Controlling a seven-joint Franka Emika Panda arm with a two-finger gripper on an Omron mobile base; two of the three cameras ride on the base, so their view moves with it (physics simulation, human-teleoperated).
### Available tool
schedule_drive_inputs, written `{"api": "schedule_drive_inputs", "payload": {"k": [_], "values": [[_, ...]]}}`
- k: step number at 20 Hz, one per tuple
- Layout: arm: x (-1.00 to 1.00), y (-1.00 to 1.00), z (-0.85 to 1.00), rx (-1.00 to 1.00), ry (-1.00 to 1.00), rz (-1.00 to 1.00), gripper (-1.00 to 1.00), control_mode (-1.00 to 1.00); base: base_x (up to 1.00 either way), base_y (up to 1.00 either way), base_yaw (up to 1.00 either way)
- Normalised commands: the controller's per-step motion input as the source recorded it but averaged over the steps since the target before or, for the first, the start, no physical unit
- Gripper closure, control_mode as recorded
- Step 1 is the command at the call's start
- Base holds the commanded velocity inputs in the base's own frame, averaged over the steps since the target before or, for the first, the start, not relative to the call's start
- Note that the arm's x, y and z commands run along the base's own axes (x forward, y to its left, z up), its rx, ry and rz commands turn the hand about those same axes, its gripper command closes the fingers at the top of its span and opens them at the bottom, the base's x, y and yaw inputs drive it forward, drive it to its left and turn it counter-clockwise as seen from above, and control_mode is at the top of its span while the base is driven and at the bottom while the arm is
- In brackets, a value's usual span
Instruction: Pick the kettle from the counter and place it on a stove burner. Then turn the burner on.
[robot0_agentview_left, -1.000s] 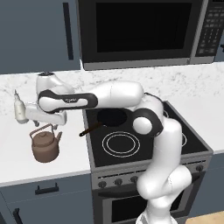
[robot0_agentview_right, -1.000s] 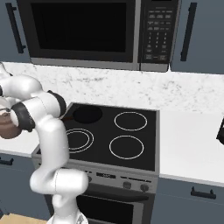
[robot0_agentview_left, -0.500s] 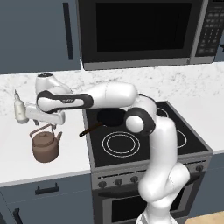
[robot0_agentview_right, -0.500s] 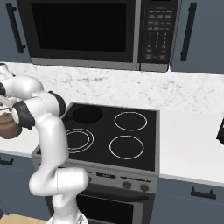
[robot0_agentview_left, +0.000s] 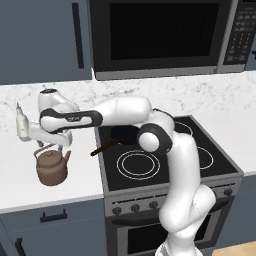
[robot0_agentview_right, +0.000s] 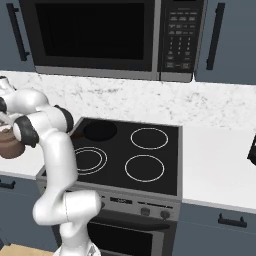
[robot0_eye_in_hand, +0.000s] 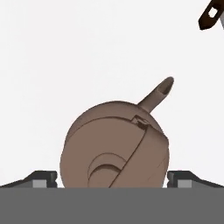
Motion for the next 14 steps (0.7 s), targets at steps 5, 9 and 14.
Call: {"api": "schedule_drive_inputs", "payload": {"k": [5, 9, 14], "values": [[0.00, 0.06, -0.17, 0.00, 0.00, -0.03, -1.00, -1.00, 0.00, 0.00, 0.00], [0.00, 0.01, 0.00, 0.00, 0.00, 0.00, -1.00, -1.00, 0.00, 0.00, 0.00], [0.00, 0.00, 0.00, 0.00, 0.00, 0.00, 1.00, -1.00, 0.00, 0.00, 0.00]]}}
